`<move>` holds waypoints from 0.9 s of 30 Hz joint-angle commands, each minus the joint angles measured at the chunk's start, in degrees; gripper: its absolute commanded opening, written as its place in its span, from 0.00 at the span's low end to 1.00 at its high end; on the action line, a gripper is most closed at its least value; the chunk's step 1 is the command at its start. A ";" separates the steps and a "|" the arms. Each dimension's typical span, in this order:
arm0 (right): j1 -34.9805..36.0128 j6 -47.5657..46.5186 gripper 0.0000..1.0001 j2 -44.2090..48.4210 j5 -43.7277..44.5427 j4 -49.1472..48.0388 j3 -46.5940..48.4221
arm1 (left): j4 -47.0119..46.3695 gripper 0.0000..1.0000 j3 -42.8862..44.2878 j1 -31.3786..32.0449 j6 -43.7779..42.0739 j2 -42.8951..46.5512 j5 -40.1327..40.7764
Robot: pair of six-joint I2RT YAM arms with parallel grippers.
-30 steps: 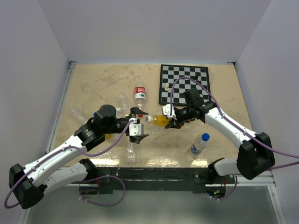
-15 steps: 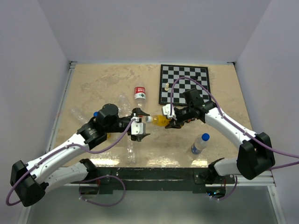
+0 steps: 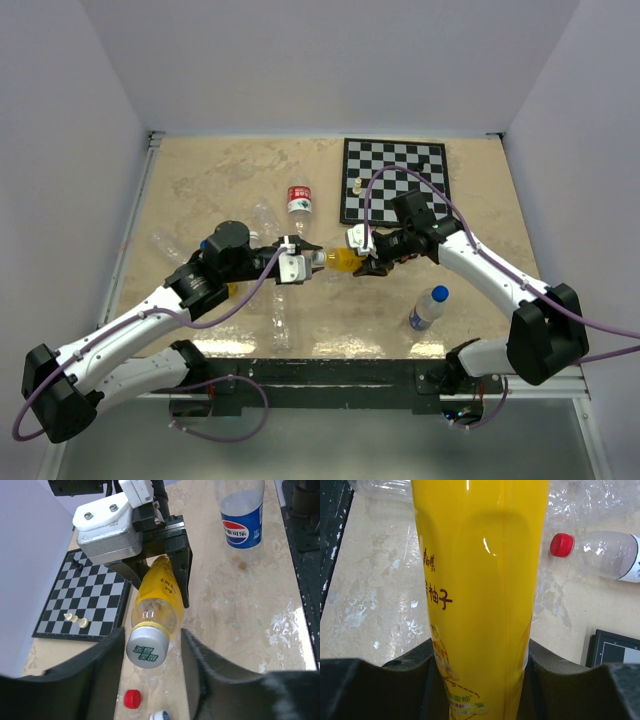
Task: Unscrew the bottle caps
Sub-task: Unscrew the bottle cap from the plastic bottle.
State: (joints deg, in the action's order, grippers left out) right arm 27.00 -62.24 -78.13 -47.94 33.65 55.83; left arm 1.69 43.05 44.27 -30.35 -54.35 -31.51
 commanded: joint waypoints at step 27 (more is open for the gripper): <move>0.51 -0.69 0.00 -0.53 -0.84 0.45 1.30 | 11.14 0.00 11.71 0.11 61.20 -4.54 26.41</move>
State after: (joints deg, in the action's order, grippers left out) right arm 27.00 -61.14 -78.70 -47.48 34.09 55.90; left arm 14.41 53.58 44.80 25.74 -60.25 -11.14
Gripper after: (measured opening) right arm 0.438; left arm 0.354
